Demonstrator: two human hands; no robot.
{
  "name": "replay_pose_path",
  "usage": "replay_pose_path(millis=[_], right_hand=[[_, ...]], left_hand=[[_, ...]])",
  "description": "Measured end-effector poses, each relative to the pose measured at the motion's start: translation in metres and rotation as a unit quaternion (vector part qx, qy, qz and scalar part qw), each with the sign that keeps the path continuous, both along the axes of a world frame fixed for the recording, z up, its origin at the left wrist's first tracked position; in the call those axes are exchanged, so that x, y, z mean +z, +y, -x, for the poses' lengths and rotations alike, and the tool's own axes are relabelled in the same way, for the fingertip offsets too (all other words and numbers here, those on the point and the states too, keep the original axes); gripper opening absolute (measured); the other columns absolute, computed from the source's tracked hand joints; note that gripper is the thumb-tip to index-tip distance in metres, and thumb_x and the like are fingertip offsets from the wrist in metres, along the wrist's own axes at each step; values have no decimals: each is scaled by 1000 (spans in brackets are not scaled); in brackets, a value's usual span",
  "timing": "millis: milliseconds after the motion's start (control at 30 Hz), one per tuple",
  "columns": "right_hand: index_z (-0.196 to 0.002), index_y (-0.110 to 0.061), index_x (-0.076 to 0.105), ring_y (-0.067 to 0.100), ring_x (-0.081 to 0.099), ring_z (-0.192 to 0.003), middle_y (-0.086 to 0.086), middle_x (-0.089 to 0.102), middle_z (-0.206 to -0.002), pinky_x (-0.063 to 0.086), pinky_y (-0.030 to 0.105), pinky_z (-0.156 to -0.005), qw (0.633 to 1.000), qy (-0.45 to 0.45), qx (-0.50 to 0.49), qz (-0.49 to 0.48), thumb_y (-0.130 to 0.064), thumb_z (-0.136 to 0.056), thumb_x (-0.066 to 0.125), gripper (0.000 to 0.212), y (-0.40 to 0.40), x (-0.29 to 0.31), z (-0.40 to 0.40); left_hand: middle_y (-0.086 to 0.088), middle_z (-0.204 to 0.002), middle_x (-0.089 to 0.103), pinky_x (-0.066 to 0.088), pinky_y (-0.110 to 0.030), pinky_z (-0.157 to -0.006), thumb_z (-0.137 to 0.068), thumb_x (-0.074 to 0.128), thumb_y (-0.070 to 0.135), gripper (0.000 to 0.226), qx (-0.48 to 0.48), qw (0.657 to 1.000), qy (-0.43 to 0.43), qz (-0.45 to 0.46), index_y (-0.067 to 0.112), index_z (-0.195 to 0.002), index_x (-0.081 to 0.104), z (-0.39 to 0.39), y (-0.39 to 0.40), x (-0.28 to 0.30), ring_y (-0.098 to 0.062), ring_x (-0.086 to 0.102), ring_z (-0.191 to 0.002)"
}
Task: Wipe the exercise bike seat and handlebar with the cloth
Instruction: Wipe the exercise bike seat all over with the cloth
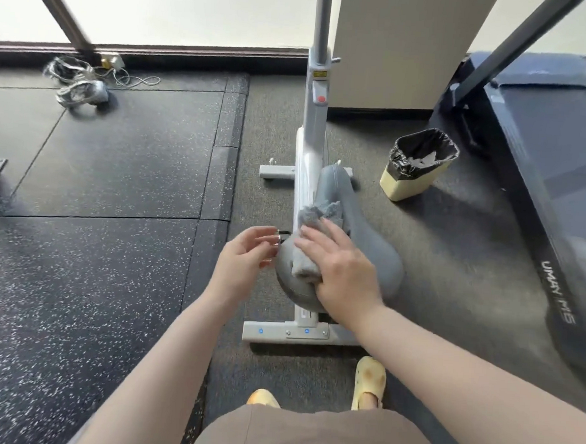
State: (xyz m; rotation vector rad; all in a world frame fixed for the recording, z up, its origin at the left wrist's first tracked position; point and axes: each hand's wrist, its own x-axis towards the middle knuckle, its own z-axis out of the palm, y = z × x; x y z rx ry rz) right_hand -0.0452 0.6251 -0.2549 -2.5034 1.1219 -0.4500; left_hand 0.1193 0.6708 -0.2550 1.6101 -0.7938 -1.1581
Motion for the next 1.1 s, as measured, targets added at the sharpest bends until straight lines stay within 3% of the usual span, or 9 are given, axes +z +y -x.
replay_pose_path(millis=[200, 300, 433, 533, 600, 767, 867, 1000, 1100], right_hand=[[-126, -17, 61, 19, 34, -139, -5, 53, -138, 38, 43, -107, 971, 0, 223, 87, -1, -86, 56, 43, 5, -12, 57], [-125, -15, 61, 20, 32, -140, -4, 53, -138, 37, 39, -109, 985, -50, 151, 63, 4, -82, 61, 47, -4, -16, 88], [-124, -16, 61, 17, 30, -140, -5, 54, -136, 36, 34, -108, 989, -118, -84, -1, 4, -77, 60, 51, -2, -20, 60], [-128, -20, 56, 17, 28, -140, -8, 51, -139, 31, 35, -112, 950, -152, -256, -99, 8, -80, 51, 56, -29, -7, 30], [-132, -21, 52, 17, 28, -139, -9, 48, -141, 26, 30, -114, 954, -137, -242, -114, 10, -78, 46, 63, -35, -5, 37], [-139, -32, 44, 0, 14, -139, -20, 35, -147, 10, 12, -107, 995, -30, -23, -89, 12, -67, 46, 85, -28, -2, 105], [-138, -33, 45, 15, 32, -138, -8, 43, -146, 21, 16, -107, 981, -10, -20, -194, 5, -77, 45, 72, -68, 1, 96], [-126, -41, 54, 19, 50, -124, -8, 57, -133, 37, 22, -89, 948, -116, -126, -270, -10, -89, 49, 49, -80, -11, 80], [-129, -39, 53, -3, 41, -129, -21, 52, -134, 30, 15, -105, 940, -202, -118, -247, 0, -85, 51, 59, -50, -28, 109]], left_hand=[[-4, -122, 62, 39, -38, -106, -95, 48, 14, 27, -56, 993, -108, 4, 13, -119, 61, 30, -2, -4, -15, 55, -116], [-4, -145, 43, 23, -35, -116, -95, 48, 21, 38, -90, 973, -211, 10, 15, -133, 51, 46, -5, -6, -13, 35, -135], [-3, -155, 24, 11, -40, -118, -96, 45, 30, 50, -105, 935, -339, -11, 20, -144, 35, 69, -15, -9, -17, 17, -144], [-1, -157, 21, 5, -39, -117, -96, 42, 31, 52, -87, 922, -376, -30, 24, -146, 29, 80, -23, -9, -16, 13, -145], [1, -157, 20, 3, -37, -116, -96, 41, 32, 52, -83, 918, -385, -36, 26, -146, 26, 83, -26, -9, -14, 12, -145], [7, -159, 12, 2, -37, -117, -97, 34, 37, 57, -74, 874, -472, -82, 34, -149, 11, 92, -27, -16, -11, 7, -146], [10, -158, 13, 5, -39, -116, -96, 34, 36, 58, -43, 857, -500, -116, 37, -148, 8, 101, -34, -16, -11, 9, -145], [10, -157, 17, 8, -41, -116, -95, 35, 33, 58, -7, 850, -506, -145, 39, -147, 11, 107, -40, -16, -12, 13, -145], [10, -157, 18, 9, -41, -116, -95, 35, 34, 57, -2, 843, -519, -142, 39, -147, 11, 108, -39, -18, -11, 14, -144]])
